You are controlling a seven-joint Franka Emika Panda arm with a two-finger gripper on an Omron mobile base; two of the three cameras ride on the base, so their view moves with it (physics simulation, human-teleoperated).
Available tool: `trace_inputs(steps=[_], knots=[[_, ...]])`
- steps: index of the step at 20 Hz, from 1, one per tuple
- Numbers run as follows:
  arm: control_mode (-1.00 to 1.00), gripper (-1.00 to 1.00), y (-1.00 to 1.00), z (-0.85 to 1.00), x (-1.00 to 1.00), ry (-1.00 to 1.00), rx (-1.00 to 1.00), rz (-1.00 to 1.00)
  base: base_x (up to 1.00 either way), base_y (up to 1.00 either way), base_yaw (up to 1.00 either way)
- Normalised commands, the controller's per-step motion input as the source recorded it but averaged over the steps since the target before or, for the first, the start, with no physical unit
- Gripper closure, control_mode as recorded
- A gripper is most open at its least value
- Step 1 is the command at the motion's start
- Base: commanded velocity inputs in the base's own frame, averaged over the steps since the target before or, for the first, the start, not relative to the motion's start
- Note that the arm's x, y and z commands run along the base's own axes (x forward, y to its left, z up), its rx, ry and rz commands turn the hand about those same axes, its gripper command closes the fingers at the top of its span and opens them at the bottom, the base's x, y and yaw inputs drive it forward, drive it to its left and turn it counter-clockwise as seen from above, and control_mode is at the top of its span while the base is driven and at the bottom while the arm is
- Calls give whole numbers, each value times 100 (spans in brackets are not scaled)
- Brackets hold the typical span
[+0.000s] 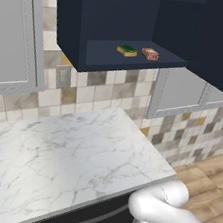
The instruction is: Pick up the sponge and bar soap from the sink, and place them back in the cabinet, and close the cabinet door.
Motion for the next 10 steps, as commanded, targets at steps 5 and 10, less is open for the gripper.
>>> trace_inputs(steps=[5, 10], knots=[[-100, -100, -14, -4, 14, 0, 0, 5, 0, 0, 0], [-100, -100, -7, -5, 22, 0, 0, 3, 0, 0, 0]])
